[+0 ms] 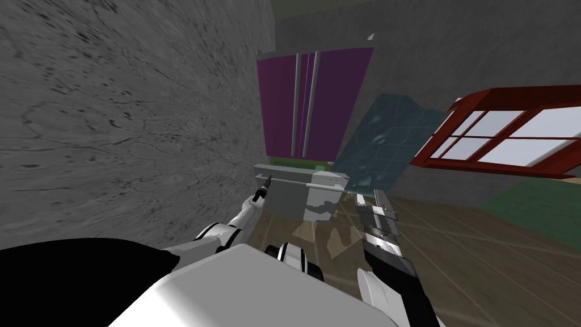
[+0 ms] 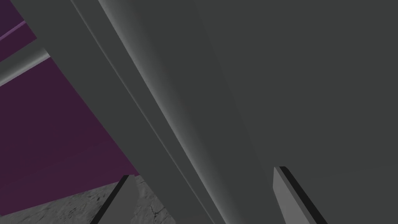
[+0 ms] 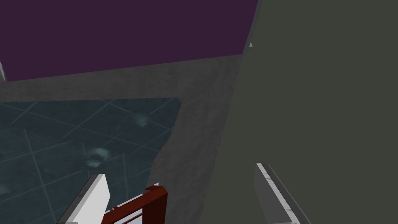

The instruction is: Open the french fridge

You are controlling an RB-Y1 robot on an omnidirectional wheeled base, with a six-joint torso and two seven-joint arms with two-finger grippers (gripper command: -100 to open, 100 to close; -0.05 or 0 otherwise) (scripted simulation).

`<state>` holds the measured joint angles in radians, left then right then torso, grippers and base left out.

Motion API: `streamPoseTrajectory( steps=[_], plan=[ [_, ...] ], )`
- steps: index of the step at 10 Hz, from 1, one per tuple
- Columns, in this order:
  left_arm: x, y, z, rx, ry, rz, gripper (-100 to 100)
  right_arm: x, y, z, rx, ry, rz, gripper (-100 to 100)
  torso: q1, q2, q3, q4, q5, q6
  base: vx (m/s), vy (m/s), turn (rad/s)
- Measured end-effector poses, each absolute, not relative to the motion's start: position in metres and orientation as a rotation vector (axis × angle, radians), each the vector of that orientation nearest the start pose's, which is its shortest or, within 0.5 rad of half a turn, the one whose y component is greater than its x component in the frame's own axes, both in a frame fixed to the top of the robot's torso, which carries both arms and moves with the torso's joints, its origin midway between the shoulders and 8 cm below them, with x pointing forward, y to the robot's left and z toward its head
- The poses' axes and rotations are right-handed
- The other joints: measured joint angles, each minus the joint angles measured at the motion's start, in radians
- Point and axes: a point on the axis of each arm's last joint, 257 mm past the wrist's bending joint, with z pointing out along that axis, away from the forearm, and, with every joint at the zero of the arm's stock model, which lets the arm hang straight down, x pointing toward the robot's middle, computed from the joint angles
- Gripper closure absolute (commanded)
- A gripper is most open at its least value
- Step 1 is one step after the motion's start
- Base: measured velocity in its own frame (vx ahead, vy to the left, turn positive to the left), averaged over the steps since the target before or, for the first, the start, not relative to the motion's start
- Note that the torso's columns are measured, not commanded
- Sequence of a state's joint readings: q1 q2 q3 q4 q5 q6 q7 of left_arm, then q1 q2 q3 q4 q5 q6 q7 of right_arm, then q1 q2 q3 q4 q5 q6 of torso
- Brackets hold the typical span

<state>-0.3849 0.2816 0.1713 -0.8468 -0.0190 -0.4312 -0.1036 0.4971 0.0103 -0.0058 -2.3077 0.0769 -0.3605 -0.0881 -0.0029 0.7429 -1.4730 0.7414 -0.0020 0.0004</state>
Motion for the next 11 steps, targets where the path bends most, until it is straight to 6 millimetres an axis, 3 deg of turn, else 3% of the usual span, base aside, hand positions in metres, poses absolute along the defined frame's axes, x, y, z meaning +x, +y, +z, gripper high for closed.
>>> streamPoseTrajectory(
  steps=[3, 5, 6, 11],
  plan=[
    [0.635, 0.385, -0.217, -0.976, 1.179, -0.904, -100, 0.362, -0.279, 0.01, 0.746, 0.693, 1.298, 0, -0.003, 0.004, 0.003, 0.004, -0.003, 0.001, -0.092, -0.018, -0.051],
    [0.643, 0.383, -0.216, -0.988, 1.181, -0.908, -100, 0.362, -0.279, 0.01, 0.746, 0.693, 1.298, 0, -0.005, 0.001, 0.001, 0.006, -0.005, 0.002, -0.011, -0.005, 0.009],
    [0.643, 0.384, -0.219, -0.993, 1.185, -0.905, 0, 0.362, -0.279, 0.01, 0.746, 0.693, 1.298, 0, -0.004, 0.002, 0.001, 0.004, -0.003, 0.001, 0.0, 0.0, 0.0],
    [0.639, 0.386, -0.231, -1.014, 1.2, -0.894, 0, 0.362, -0.279, 0.01, 0.746, 0.693, 1.298, 0, 0.002, -0.003, -0.002, -0.002, 0.001, 0.0, 0.0, 0.0, 0.0]
  ],
)
